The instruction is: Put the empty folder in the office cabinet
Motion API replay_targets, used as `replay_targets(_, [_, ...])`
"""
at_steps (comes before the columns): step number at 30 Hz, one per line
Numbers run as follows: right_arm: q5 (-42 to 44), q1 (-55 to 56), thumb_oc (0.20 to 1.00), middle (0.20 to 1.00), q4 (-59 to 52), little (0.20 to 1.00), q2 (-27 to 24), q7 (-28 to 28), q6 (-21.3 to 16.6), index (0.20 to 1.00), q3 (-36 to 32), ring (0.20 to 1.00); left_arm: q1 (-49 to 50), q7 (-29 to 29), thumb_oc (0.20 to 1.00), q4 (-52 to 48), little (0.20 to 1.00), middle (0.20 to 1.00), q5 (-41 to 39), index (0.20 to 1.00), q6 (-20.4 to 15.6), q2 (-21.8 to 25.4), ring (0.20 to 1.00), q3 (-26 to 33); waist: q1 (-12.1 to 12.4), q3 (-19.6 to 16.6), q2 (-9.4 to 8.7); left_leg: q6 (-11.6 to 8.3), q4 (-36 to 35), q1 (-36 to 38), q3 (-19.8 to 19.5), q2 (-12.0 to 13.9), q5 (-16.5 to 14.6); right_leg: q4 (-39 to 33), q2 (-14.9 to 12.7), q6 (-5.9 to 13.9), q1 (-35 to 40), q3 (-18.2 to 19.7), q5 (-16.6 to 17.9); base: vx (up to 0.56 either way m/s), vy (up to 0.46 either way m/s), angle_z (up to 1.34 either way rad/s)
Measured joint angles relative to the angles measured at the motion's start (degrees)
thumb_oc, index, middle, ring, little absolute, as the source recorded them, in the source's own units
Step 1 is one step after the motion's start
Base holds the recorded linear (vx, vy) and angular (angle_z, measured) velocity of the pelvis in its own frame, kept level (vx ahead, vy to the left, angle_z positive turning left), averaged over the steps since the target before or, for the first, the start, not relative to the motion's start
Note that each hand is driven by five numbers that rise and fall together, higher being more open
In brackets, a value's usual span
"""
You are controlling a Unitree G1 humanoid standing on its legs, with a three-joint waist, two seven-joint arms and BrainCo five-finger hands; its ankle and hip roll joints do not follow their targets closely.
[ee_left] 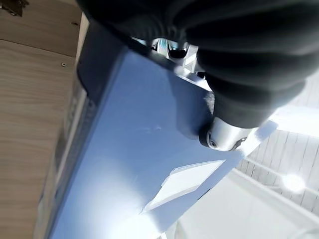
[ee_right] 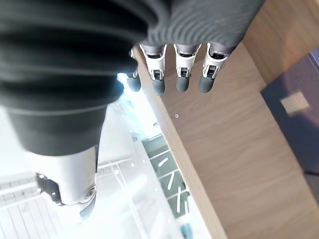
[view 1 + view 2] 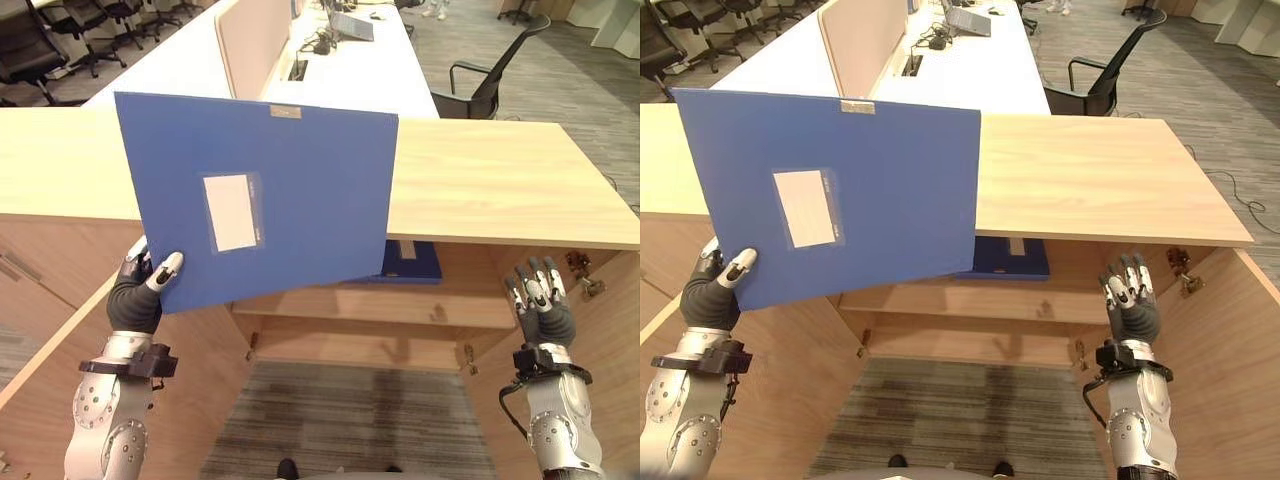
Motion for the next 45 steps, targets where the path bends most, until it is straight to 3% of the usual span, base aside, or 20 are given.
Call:
replay_targets(2, [0.0, -0.1, 1.0, 1.0, 0.0, 1.0, -1.3, 0.0, 0.0, 1.0, 0.0, 1.0, 0.2, -2.1, 0.2, 0.1, 0.2, 0.2, -0.3, 0.2, 1.0, 3.7, 0.2, -1.6, 0.0, 0.0, -0.02, 0.0, 0.0, 0.0, 0.0, 0.0, 0.0, 0.0, 0.0, 0.0, 0.0, 0.0, 0.0, 0.0, 0.0, 0.0])
replay_targets(10, [-1.9, -0.1, 1.0, 1.0, 0.1, 1.0, -1.8, -0.2, 0.0, 1.0, -1.1, 1.0, 2.2, -6.1, 0.2, 0.5, 0.2, 0.2, 0.1, 0.2, 2.3, 8.2, 0.2, -3.7, -0.1, -0.1, -0.1, 0.0, 0.0, 0.0, 0.0, 0.0, 0.0, 0.0, 0.0, -0.28, 0.0, 0.0, 0.2, 0.0, 0.0, 0.0])
replay_targets(13, [-4.8, -0.1, 1.0, 1.0, 0.0, 1.0, -3.8, -0.2, 0.1, 1.0, -1.2, 1.0, 2.7, -5.0, 0.2, 1.8, 0.2, 0.2, 7.1, 0.2, 2.2, 11.1, 0.2, -3.0, 0.0, -0.2, -0.3, 0.0, 0.0, 0.1, 0.0, 0.0, 0.0, 0.0, 0.0, -0.26, 0.0, 0.0, 0.2, 0.0, 0.0, 0.0])
replay_targets(16, [-11.3, 0.4, 1.0, 1.0, -1.6, 1.0, -7.2, -1.4, 1.0, 1.0, -1.5, 1.0, 3.9, -2.5, 0.2, 3.3, 0.2, 0.2, 20.9, 0.2, 0.1, 12.9, 0.2, -2.4, -0.2, -0.3, -0.46, 0.0, 0.0, 0.1, 0.1, 0.0, 0.0, 0.0, -0.1, -0.26, 0.1, 0.1, 0.2, 0.0, 0.0, 0.0])
replay_targets(19, [-21.4, 1.3, 1.0, 1.0, -14.1, 1.0, -15.9, -2.3, 2.2, 1.0, -3.9, 1.0, 3.9, 2.6, 0.2, 6.1, 0.2, 0.2, 34.9, 0.2, -0.6, 12.5, 0.2, 0.4, -0.3, -0.3, -0.42, 0.01, 0.0, 0.2, 0.1, 0.1, 0.0, 0.0, 0.0, -0.13, 0.0, 0.2, 0.1, -0.01, -0.002, -0.01])
replay_targets(23, [-27.3, -1.5, 1.0, 1.0, -23.6, 1.0, -17.8, -2.1, 0.4, 1.0, -5.8, 1.0, 4.0, 5.1, 0.2, 6.0, 0.2, 0.2, 42.4, 0.2, -2.0, 12.1, 0.2, 1.3, -0.9, -0.6, -0.89, 0.0, 0.0, 0.2, 0.3, 0.1, 0.0, 0.0, 0.1, -0.25, 0.0, 0.4, 0.2, 0.0, -0.001, -0.01])
replay_targets(27, [-32.4, -2.8, 1.0, 1.0, -27.6, 1.0, -19.5, -0.8, 0.5, 1.0, -5.1, 1.0, 3.9, 6.2, 0.2, 5.3, 0.2, 0.2, 45.3, 0.2, -2.1, 11.7, 0.2, 1.3, -1.1, -1.0, -1.46, 0.01, 0.0, 0.1, 0.5, 0.1, 0.0, 0.0, 0.0, -0.2, -0.3, 0.5, 0.3, 0.0, -0.003, -0.02])
replay_targets(35, [-48.7, -6.7, 1.0, 1.0, -29.2, 1.0, -22.7, 0.5, 1.7, 1.0, 4.0, 1.0, 3.4, 6.4, 0.2, 3.9, 0.2, 0.2, 46.6, 0.2, -2.1, 9.9, 0.2, 0.9, -1.4, -1.0, -1.53, 0.02, 0.0, -0.1, 0.8, 0.1, 0.0, 0.0, 0.0, -0.06, -0.8, 1.0, 0.2, 0.0, -0.002, -0.03])
replay_targets(40, [-50.1, -7.8, 1.0, 1.0, -23.1, 1.0, -24.2, 3.3, 2.9, 1.0, 12.1, 1.0, 0.8, 6.4, 0.2, 1.0, 0.2, 0.2, 46.1, 0.2, -3.0, 9.9, 0.2, -0.9, -0.5, -1.0, -1.57, 0.02, 0.0, -0.2, 0.8, 0.1, 0.0, 0.0, -0.1, -0.19, -0.8, 1.0, 0.3, 0.0, 0.0, 0.0])
replay_targets(45, [-50.1, -9.0, 1.0, 1.0, -16.4, 1.0, -24.1, 4.3, 4.4, 1.0, 15.7, 1.0, -0.4, 6.2, 0.2, -2.3, 0.2, 0.2, 43.9, 0.2, -4.1, 9.9, 0.2, -1.3, 0.2, -0.9, -1.43, 0.01, 0.0, -0.2, 0.7, 0.1, 0.0, 0.0, 0.0, -0.21, -0.8, 0.9, 0.3, 0.0, 0.0, 0.0])
